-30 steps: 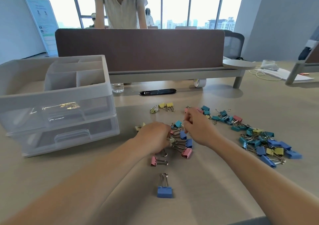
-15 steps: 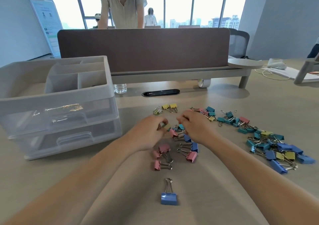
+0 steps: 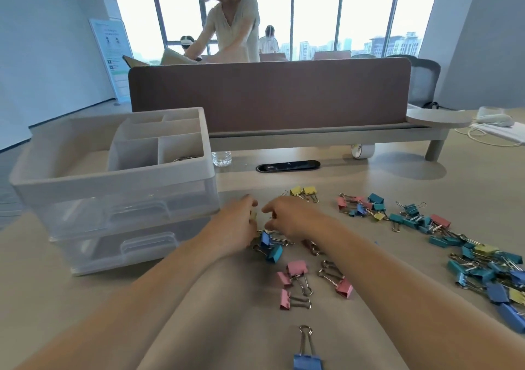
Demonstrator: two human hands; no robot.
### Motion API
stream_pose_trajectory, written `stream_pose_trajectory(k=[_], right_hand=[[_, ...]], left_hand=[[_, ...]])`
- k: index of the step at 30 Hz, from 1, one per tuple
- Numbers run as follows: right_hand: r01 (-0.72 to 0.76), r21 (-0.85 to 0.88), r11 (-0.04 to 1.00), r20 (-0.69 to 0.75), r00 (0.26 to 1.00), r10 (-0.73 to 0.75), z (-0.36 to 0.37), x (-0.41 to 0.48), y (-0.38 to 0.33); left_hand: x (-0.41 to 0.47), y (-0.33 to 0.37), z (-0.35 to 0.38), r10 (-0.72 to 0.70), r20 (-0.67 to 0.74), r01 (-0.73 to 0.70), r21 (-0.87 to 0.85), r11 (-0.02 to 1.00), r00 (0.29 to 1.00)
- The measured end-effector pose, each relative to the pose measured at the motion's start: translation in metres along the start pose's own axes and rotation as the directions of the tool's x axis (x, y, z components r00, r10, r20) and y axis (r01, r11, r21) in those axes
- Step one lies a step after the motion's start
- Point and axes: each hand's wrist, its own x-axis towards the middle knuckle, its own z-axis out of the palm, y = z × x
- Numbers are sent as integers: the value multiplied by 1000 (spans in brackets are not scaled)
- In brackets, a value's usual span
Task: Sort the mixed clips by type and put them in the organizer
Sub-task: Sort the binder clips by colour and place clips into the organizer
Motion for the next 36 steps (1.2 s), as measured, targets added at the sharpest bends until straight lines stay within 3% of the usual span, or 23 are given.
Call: stream_pose_trajectory(k=[6,23,26,32,36], right_hand=[[6,2,1000,72,997,-6,9,10,4],[-18,115,993,-96,995,30,8,-13,25],[-30,140,990,-89,995,43,0,-20,24],[-30,223,974,-163,984,67,-33,-35,20],[31,165,986,-187,982,0,-70,-50,0]], left_hand=[[9,-7,11,-30,5,30,68,997,1000],[18,-4,29,20,28,-27,268,963,999],[16,-1,26,5,1,-5,232,973,1000],[6,15,3,18,-135,-18,-2,1000,991],[-4,32,-23,35,-180,-45,-55,997,983]])
